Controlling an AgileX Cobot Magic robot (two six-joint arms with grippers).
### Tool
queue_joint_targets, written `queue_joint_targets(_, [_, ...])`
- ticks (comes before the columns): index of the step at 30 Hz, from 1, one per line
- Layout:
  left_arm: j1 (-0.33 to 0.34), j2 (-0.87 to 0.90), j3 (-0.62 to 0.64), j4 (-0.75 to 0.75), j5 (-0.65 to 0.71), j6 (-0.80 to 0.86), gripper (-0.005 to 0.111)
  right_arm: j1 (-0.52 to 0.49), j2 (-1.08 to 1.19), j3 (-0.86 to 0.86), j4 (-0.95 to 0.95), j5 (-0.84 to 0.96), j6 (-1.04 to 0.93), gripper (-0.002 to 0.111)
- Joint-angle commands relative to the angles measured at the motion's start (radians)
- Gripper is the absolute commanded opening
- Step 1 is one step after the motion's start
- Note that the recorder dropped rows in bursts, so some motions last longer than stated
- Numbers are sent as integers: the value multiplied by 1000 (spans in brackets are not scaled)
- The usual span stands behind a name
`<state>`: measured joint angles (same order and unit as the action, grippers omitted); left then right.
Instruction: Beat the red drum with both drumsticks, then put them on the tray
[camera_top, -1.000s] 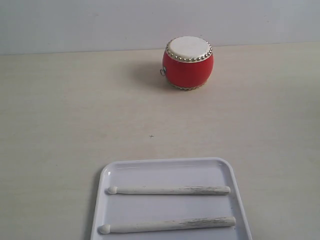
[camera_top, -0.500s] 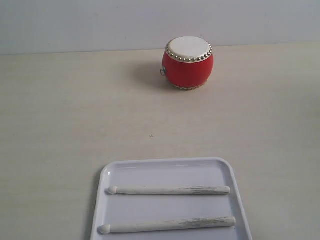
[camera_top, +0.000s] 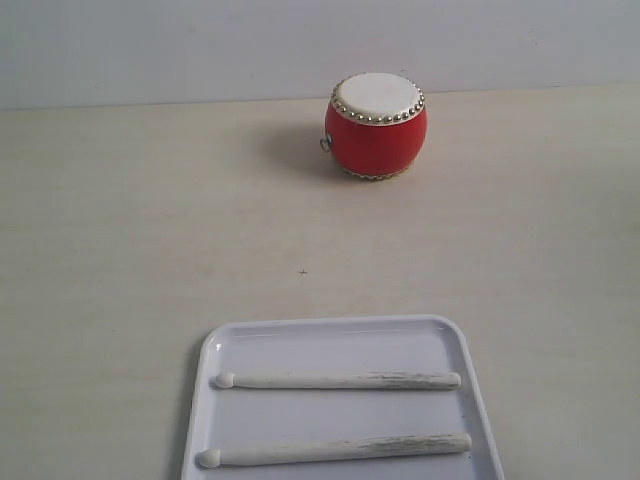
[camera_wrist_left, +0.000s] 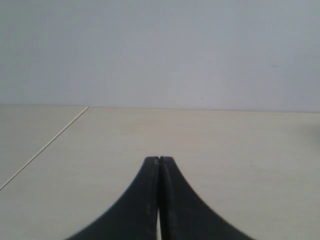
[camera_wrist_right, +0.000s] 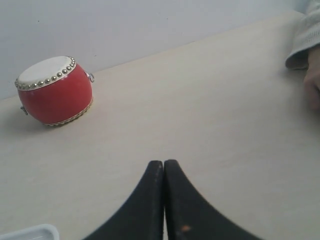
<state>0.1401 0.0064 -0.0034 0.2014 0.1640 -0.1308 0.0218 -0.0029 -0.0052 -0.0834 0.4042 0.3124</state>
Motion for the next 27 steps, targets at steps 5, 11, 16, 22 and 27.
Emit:
queue_joint_targets(5, [3, -6, 3, 5, -9, -8, 0, -4, 3, 5, -6, -14, 3, 0])
queue_joint_targets(11, [3, -6, 3, 5, -9, -8, 0, -4, 3, 5, -6, -14, 3, 0])
queue_joint_targets(16, [3, -6, 3, 5, -9, -8, 0, -4, 3, 5, -6, -27, 3, 0])
queue_joint_targets(22, [3, -6, 3, 5, -9, -8, 0, -4, 3, 5, -6, -30, 3, 0])
queue_joint_targets(27, [3, -6, 3, 5, -9, -6, 0, -4, 3, 5, -6, -30, 3, 0])
